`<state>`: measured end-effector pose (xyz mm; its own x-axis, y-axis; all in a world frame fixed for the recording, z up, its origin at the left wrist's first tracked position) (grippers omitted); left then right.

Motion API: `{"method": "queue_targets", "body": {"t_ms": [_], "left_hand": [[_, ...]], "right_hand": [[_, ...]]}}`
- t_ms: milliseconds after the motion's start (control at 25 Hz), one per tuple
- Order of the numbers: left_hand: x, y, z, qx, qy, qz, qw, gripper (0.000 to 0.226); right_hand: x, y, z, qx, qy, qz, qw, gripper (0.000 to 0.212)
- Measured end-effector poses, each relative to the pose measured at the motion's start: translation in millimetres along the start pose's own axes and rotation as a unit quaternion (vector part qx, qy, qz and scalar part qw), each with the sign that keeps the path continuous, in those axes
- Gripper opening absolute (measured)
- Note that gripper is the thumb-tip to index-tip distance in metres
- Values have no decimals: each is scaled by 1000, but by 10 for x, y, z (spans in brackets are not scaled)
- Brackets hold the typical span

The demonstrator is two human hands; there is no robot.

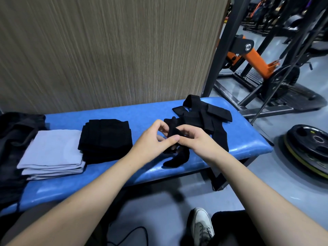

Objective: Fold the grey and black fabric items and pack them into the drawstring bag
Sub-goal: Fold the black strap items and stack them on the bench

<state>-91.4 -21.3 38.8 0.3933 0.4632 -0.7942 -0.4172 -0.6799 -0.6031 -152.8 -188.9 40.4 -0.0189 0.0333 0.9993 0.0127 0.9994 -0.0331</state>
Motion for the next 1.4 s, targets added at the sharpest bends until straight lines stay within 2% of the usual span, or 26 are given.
{"method": "queue_targets", "body": {"t_ms": [120,240,400,520,680,840,1080,1280,1400], "left_hand": [[24,-7,-41,-11,-10,26,1000,23],[35,-15,-48,-19,-7,27,999,15],[43,-57,-51,-37,-15,39,998,13],[47,-115,-81,-60,-35,83,994,11],[23,-164,-80,-72,-46,131,988,11],[17,-172,-74,-83,-23,127,988,23],[-27,-174,-37,-62,44,115,990,26],[31,-176,-94,-78,8,125,989,28],[112,-103,-109,-33,-21,89,995,21]], "right_hand": [[40,53,23,14,5,-10,1000,26],[59,51,16,-18,3,27,999,31],[72,-51,21,-71,9,77,994,23],[83,-147,30,-100,13,79,992,11],[101,-234,46,-123,21,102,987,7],[23,-285,15,-116,47,102,987,13],[-75,-281,2,-87,98,16,991,27],[-36,-232,26,-55,52,-9,997,15],[23,-191,28,-41,23,-66,997,19]]}}
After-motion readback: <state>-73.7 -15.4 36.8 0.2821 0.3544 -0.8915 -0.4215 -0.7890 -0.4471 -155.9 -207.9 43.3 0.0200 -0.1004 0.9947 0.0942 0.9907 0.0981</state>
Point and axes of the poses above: each hand's wrist, its own z-axis away from the middle knuckle, its own y-axis out of the palm, x = y × z, the point moved 2 cm from there along -z, towards the middle knuckle, and after that the axes turned 10 degrees about -z, right-handed, at the moved point
